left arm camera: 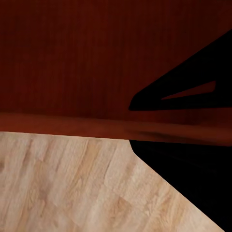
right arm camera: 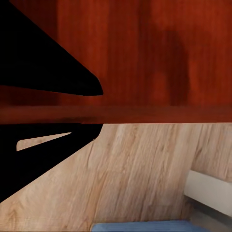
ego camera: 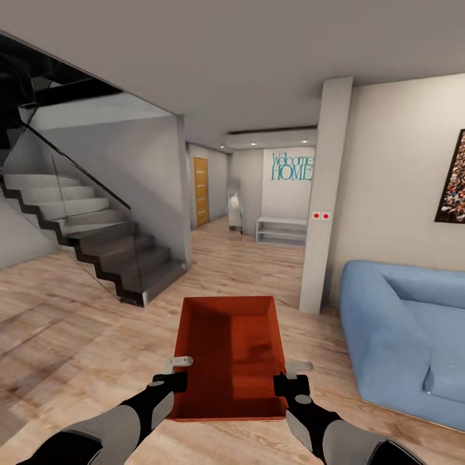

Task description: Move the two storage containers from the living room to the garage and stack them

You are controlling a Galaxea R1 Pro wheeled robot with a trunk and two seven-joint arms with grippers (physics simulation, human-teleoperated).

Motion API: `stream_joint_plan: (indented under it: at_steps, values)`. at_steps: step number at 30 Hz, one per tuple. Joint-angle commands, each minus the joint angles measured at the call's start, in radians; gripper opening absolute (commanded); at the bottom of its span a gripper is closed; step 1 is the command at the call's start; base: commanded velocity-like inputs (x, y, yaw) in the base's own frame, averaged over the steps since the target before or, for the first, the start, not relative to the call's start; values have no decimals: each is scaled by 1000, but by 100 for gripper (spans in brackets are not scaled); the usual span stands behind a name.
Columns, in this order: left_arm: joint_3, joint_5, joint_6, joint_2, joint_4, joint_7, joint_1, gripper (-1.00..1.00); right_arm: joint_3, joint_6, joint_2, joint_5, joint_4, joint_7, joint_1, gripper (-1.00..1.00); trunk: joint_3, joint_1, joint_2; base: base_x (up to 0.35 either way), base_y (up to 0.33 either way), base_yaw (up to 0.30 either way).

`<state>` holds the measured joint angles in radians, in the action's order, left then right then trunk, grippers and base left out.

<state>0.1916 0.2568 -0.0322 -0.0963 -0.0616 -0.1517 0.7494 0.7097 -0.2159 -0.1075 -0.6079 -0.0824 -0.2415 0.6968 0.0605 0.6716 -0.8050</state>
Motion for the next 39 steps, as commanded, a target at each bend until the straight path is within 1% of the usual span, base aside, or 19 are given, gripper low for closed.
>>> stream_joint_plan:
  at_steps: [1,39]
  values:
    - [-66,-3,-5,4,-3,-81,2,-100,14,3,0,-9,0,13,0,-100,2,1,-1,326,0,0]
    - [-66,-2,-4,4,-3,-81,2,-100,14,1,0,-9,0,13,0,-100,2,1,-1,326,0,0]
